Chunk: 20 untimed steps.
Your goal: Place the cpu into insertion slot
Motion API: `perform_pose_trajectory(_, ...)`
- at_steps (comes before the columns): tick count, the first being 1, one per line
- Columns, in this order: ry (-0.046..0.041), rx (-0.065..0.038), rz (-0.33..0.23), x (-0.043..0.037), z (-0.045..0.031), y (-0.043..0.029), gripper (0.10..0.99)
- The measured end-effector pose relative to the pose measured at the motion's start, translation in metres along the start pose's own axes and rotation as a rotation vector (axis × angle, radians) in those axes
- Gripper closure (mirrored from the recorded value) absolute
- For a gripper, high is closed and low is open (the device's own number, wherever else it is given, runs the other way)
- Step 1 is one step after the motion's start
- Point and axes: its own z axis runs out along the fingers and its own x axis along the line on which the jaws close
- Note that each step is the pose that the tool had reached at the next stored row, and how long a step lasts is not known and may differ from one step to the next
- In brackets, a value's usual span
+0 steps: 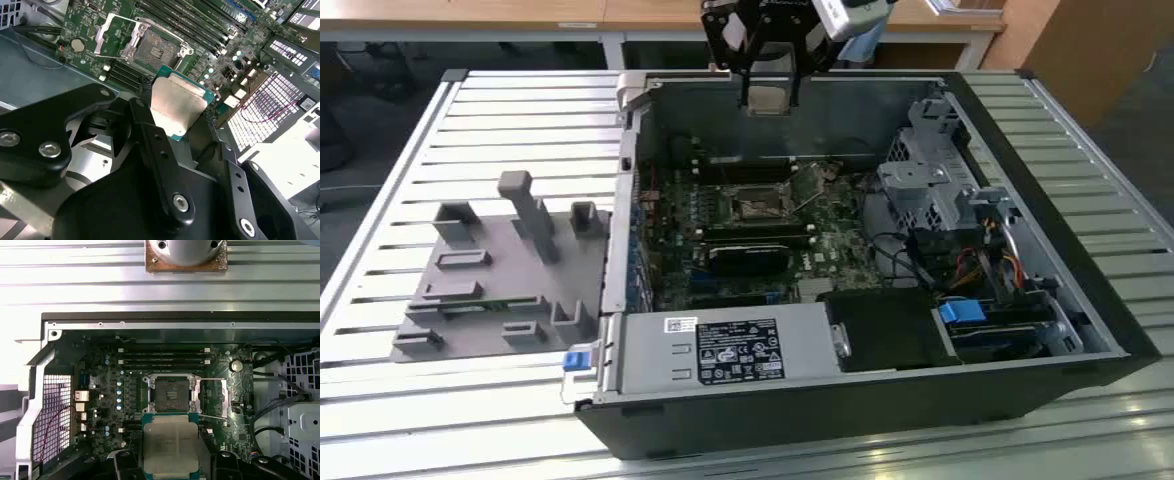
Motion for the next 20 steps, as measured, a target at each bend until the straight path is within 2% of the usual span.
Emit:
perform_pose_trajectory(7,-0.0005,0.000,0.005,0.0000,0.0000,0.0000,0.553)
perform_pose_trajectory(12,-0.0032,-0.001,0.035,0.0000,0.0000,0.0000,0.553)
perform_pose_trajectory(20,-0.0139,-0.002,0.155,0.0000,0.0002,0.0000,0.553)
